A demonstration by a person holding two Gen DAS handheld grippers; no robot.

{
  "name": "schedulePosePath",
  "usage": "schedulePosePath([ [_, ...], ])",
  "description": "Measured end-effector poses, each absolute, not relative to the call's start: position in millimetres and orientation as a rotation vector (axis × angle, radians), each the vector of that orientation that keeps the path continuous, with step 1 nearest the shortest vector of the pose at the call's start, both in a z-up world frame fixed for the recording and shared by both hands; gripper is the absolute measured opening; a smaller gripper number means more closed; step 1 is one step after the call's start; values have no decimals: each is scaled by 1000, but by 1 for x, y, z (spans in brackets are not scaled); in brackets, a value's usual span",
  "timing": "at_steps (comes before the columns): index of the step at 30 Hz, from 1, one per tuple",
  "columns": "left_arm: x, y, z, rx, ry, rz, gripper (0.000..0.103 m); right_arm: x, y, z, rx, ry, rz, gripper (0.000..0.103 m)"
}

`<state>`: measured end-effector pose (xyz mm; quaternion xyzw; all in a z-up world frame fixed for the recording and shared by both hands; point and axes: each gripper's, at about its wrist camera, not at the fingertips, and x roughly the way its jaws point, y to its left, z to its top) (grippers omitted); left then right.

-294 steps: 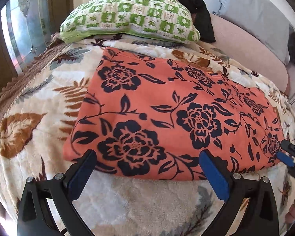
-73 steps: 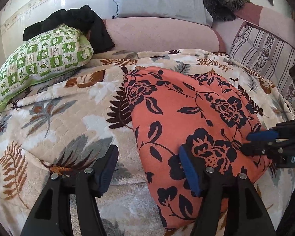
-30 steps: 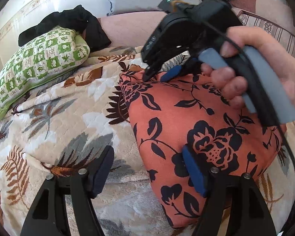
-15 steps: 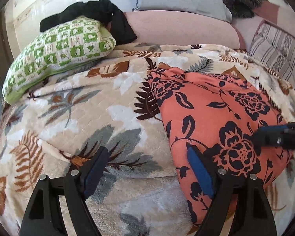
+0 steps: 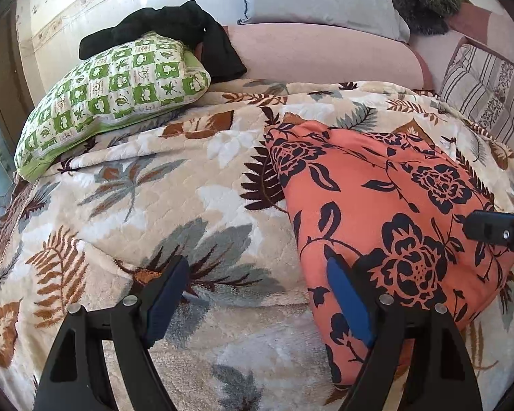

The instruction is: Fold small clothes

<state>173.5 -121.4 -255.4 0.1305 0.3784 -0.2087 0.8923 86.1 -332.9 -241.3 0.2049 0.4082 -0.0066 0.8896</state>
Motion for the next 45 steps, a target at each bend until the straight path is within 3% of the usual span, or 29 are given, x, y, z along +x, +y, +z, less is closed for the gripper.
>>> schedulePosePath([
  [5,175,-125,-259,281,787,-432,83,99,-350,-263,527,915,-67,39],
  [12,176,-124,-260,273,793,-434,83,109,-342,-262,462,926,-85,39],
  [21,176,-123,-261,267,794,-427,84,96,-353,-243,508,801,-95,38],
  [26,178,-122,-263,256,799,-420,88,108,-356,-261,521,892,-118,39],
  [45,180,-119,-266,233,799,-394,97,107,-356,-262,513,886,-95,39],
])
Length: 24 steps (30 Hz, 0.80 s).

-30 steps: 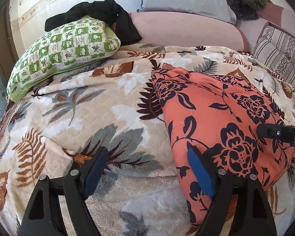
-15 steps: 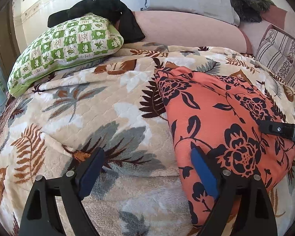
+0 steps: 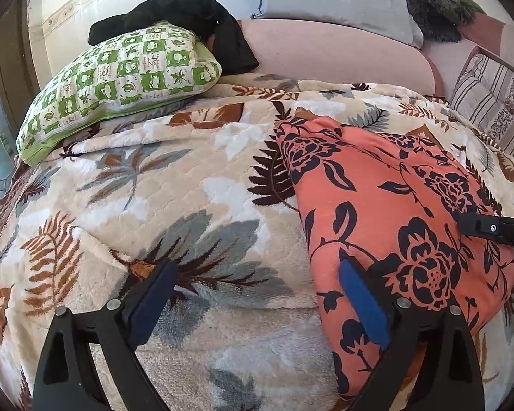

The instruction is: Fold small clothes

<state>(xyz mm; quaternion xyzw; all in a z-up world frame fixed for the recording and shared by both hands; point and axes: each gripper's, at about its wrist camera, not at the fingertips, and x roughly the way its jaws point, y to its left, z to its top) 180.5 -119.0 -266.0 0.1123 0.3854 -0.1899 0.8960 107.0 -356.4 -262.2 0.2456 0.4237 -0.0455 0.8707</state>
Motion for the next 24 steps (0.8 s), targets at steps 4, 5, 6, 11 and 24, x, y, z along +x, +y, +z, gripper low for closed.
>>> schedulePosePath([
  [4,181,-118,-267,228,798,-384,100,106,-355,-262,504,881,-93,39],
  [5,182,-118,-267,224,799,-382,101,106,-355,-262,498,880,-93,39],
  [6,182,-117,-268,220,800,-381,101,106,-354,-262,493,879,-92,39],
  [11,182,-117,-268,218,796,-374,103,105,-354,-263,493,871,-86,39],
  [24,184,-115,-270,203,816,-373,103,106,-351,-262,458,877,-85,39],
])
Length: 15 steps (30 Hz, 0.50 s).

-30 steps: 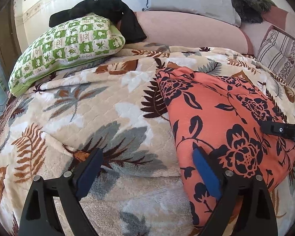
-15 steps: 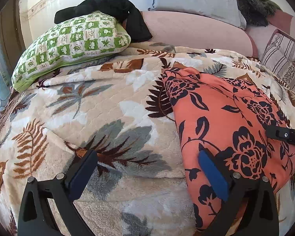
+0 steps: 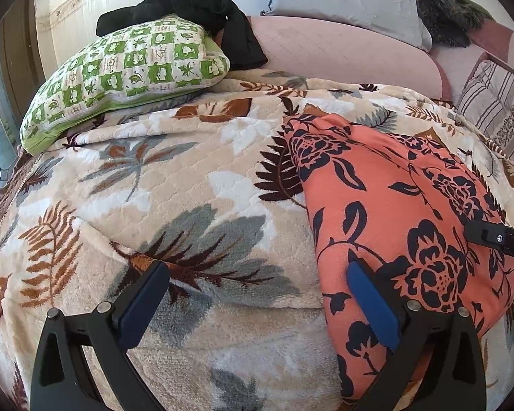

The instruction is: Fold small clothes

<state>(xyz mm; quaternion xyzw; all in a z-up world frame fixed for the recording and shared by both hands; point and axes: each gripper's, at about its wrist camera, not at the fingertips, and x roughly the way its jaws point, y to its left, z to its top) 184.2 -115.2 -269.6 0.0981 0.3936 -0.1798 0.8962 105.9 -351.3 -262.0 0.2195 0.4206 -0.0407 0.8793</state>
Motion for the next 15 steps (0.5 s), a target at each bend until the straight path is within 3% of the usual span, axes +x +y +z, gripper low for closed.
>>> schedulePosePath([
  [10,187,-114,-269,184,846,-369,103,108,-372,-245,554,790,-113,39],
  [15,187,-114,-269,179,848,-370,103,124,-373,-261,566,881,-134,39],
])
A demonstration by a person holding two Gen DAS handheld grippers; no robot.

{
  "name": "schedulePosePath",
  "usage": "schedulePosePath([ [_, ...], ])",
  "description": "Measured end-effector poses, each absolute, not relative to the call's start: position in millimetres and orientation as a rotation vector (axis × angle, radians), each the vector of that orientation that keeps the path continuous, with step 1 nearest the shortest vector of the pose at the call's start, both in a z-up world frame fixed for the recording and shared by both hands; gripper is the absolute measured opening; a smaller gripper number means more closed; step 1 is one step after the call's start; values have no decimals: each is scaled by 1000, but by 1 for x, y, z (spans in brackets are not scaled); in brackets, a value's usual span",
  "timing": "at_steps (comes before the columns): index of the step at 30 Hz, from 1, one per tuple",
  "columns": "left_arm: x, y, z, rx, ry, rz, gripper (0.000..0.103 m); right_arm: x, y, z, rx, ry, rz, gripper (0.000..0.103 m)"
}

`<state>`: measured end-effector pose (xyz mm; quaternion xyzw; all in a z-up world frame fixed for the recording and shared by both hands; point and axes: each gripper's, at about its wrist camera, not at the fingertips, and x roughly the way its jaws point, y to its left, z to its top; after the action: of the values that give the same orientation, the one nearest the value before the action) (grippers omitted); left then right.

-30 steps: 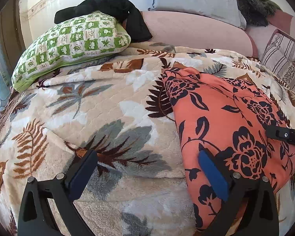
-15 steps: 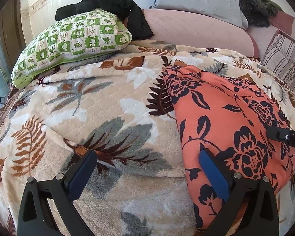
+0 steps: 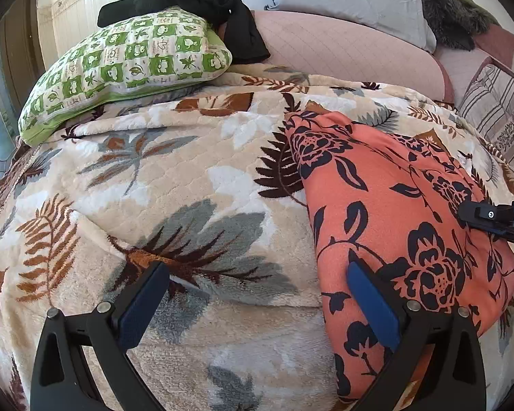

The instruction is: Fold small clothes

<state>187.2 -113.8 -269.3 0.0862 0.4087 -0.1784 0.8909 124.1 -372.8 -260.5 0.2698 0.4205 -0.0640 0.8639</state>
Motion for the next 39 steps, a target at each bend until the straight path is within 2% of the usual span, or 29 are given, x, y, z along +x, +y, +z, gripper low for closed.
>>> schedulePosePath([
  [14,190,-112,-270,153,882,-377,103,174,-414,-242,707,798,-177,39],
  [15,189,-112,-270,157,877,-376,103,183,-418,-249,724,828,-176,39],
  [17,188,-113,-270,162,869,-382,103,203,-424,-276,739,980,-200,47],
  [19,187,-114,-270,168,862,-378,103,205,-425,-278,739,960,-220,47],
  [28,186,-115,-270,181,847,-372,103,226,-372,-231,624,819,-14,49],
  [31,185,-115,-269,187,841,-371,103,236,-352,-239,646,826,63,49],
  [35,186,-115,-270,188,848,-370,103,250,-329,-278,638,968,92,52],
  [39,185,-115,-269,187,845,-370,103,246,-324,-273,590,955,77,52],
])
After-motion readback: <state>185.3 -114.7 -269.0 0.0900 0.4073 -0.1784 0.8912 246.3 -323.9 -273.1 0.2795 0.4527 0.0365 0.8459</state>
